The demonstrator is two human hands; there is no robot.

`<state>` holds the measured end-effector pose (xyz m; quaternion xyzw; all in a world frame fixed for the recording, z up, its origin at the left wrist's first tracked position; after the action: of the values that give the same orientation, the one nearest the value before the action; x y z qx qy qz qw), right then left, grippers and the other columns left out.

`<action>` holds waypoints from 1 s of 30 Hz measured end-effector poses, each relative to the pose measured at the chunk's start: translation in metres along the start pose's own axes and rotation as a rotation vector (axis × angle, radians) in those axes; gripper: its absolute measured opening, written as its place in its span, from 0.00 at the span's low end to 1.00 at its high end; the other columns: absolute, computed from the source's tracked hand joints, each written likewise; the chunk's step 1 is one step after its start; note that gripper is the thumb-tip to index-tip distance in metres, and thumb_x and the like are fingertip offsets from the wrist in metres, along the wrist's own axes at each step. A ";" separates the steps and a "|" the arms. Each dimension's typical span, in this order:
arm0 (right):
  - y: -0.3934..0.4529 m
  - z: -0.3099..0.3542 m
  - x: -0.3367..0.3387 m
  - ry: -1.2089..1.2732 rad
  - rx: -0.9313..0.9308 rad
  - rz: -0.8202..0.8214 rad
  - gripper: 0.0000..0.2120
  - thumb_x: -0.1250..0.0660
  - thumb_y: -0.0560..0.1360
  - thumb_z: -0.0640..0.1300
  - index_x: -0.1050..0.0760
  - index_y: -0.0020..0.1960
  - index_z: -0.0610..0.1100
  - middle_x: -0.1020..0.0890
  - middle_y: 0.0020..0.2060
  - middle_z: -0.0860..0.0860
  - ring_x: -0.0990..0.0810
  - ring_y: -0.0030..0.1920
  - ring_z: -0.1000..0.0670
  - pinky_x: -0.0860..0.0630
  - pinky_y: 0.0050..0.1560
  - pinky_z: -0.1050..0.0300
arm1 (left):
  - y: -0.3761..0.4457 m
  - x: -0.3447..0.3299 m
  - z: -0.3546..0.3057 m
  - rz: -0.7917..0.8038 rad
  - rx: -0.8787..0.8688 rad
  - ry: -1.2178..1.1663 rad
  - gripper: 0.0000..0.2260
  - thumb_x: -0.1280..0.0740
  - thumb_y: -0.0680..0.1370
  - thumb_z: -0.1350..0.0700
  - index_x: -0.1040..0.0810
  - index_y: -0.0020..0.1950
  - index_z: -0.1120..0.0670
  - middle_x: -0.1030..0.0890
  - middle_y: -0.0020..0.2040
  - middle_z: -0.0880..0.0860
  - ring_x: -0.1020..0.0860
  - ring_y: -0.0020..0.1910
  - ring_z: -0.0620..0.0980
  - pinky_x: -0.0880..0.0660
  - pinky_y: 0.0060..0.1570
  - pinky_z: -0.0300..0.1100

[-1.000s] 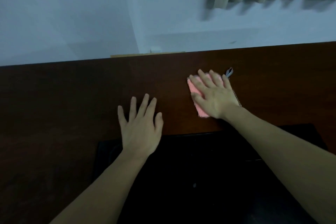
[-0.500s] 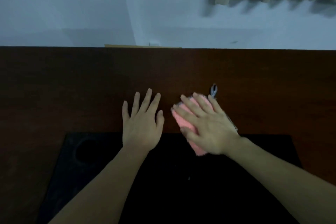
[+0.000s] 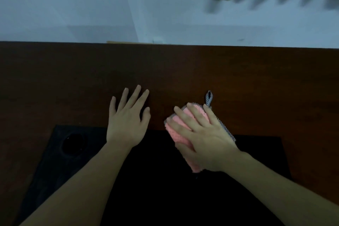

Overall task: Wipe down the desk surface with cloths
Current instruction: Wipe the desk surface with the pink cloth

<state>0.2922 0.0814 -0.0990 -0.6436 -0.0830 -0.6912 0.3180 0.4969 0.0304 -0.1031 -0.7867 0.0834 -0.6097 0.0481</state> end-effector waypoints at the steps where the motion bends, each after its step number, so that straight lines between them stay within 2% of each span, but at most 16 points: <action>1: -0.002 -0.006 -0.001 -0.014 0.040 -0.001 0.30 0.58 0.82 0.68 0.67 0.79 0.65 0.66 0.80 0.56 0.71 0.79 0.46 0.71 0.76 0.37 | 0.000 -0.001 0.000 0.000 -0.002 0.003 0.25 0.52 0.85 0.43 0.51 0.82 0.40 0.56 0.82 0.41 0.60 0.81 0.47 0.61 0.79 0.54; 4: 0.020 -0.034 0.005 -0.035 0.052 -0.020 0.30 0.58 0.81 0.68 0.66 0.79 0.67 0.64 0.80 0.57 0.68 0.80 0.47 0.69 0.77 0.38 | 0.002 -0.001 0.002 0.015 -0.002 -0.010 0.25 0.52 0.85 0.42 0.51 0.82 0.39 0.56 0.82 0.41 0.61 0.81 0.46 0.61 0.79 0.54; 8: 0.073 -0.076 0.027 -0.050 -0.201 -0.100 0.30 0.61 0.81 0.67 0.65 0.80 0.64 0.60 0.82 0.55 0.62 0.82 0.44 0.64 0.78 0.36 | 0.001 -0.001 0.003 -0.005 -0.011 -0.028 0.25 0.53 0.84 0.41 0.50 0.82 0.39 0.55 0.82 0.40 0.60 0.81 0.46 0.62 0.79 0.54; 12: 0.090 -0.074 0.030 -0.013 -0.365 -0.131 0.30 0.60 0.82 0.64 0.63 0.82 0.60 0.60 0.83 0.52 0.63 0.81 0.41 0.63 0.78 0.33 | 0.001 -0.001 0.001 -0.030 -0.022 -0.025 0.25 0.52 0.84 0.42 0.48 0.82 0.39 0.53 0.83 0.41 0.59 0.82 0.47 0.61 0.79 0.54; 14: 0.077 -0.059 0.026 0.017 -0.344 -0.122 0.30 0.60 0.83 0.64 0.64 0.82 0.59 0.61 0.82 0.51 0.64 0.81 0.41 0.65 0.77 0.34 | 0.000 -0.001 0.001 -0.022 -0.017 -0.029 0.25 0.51 0.84 0.43 0.48 0.82 0.40 0.54 0.83 0.41 0.59 0.82 0.47 0.61 0.79 0.55; 17: 0.038 -0.028 0.012 0.034 -0.213 -0.103 0.30 0.62 0.82 0.64 0.67 0.81 0.59 0.63 0.82 0.51 0.66 0.80 0.41 0.68 0.77 0.34 | -0.002 0.001 0.001 -0.029 -0.018 -0.039 0.25 0.51 0.85 0.43 0.48 0.82 0.40 0.53 0.83 0.42 0.59 0.82 0.48 0.60 0.79 0.55; 19: 0.009 -0.008 0.000 0.038 -0.131 -0.089 0.31 0.61 0.81 0.65 0.65 0.81 0.61 0.62 0.82 0.52 0.66 0.81 0.42 0.68 0.77 0.35 | -0.002 0.001 0.000 -0.031 -0.023 -0.042 0.25 0.52 0.85 0.43 0.48 0.82 0.40 0.53 0.83 0.42 0.59 0.82 0.48 0.60 0.79 0.55; 21: -0.003 -0.005 -0.007 0.011 -0.104 -0.063 0.30 0.60 0.81 0.67 0.64 0.81 0.63 0.62 0.81 0.54 0.67 0.80 0.44 0.68 0.77 0.37 | -0.002 0.001 0.001 -0.029 -0.028 -0.031 0.25 0.52 0.84 0.43 0.49 0.82 0.40 0.53 0.83 0.43 0.59 0.82 0.48 0.60 0.79 0.56; 23: 0.008 -0.017 -0.002 -0.021 -0.115 -0.039 0.30 0.61 0.81 0.67 0.69 0.78 0.66 0.66 0.80 0.57 0.70 0.80 0.46 0.71 0.76 0.39 | -0.001 0.002 0.001 0.000 -0.029 -0.028 0.25 0.52 0.85 0.43 0.50 0.82 0.40 0.55 0.83 0.43 0.60 0.82 0.49 0.61 0.79 0.56; 26: 0.045 -0.047 0.015 -0.029 -0.278 -0.092 0.30 0.60 0.81 0.67 0.68 0.79 0.65 0.64 0.81 0.56 0.67 0.81 0.46 0.69 0.77 0.40 | 0.000 0.005 0.001 0.049 -0.025 -0.040 0.25 0.52 0.85 0.43 0.52 0.82 0.40 0.57 0.83 0.43 0.61 0.81 0.48 0.61 0.79 0.57; 30: 0.080 -0.061 0.022 0.037 -0.518 -0.126 0.30 0.59 0.82 0.65 0.63 0.81 0.62 0.60 0.82 0.54 0.63 0.82 0.43 0.63 0.78 0.35 | -0.001 0.005 0.000 0.036 -0.047 -0.028 0.25 0.52 0.85 0.43 0.52 0.82 0.40 0.57 0.83 0.43 0.61 0.81 0.49 0.61 0.79 0.57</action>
<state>0.2851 -0.0207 -0.1113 -0.6842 0.0625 -0.7197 0.1004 0.4984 0.0309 -0.0984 -0.7946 0.1112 -0.5954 0.0418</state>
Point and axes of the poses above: each hand's wrist, its own y-axis towards the middle knuckle, its own x-axis out of the back of the hand, z = x × y, the point moved 5 cm from there along y, towards the middle knuckle
